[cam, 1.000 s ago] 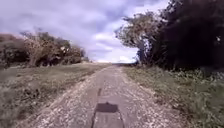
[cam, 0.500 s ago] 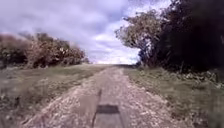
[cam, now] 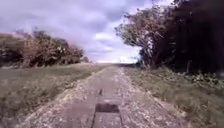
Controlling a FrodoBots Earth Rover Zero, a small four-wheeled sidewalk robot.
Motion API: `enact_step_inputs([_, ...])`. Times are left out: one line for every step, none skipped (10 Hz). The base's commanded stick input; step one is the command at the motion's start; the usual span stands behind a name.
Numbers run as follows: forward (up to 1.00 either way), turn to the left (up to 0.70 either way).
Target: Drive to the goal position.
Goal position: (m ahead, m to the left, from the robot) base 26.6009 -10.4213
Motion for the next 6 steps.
enact_step_inputs([1.0, 0.0])
enact_step_inputs([1.0, 0.0])
enact_step_inputs([1.0, 0.0])
enact_step_inputs([1.0, 0.0])
enact_step_inputs([1.0, 0.0])
enact_step_inputs([1.0, 0.0])
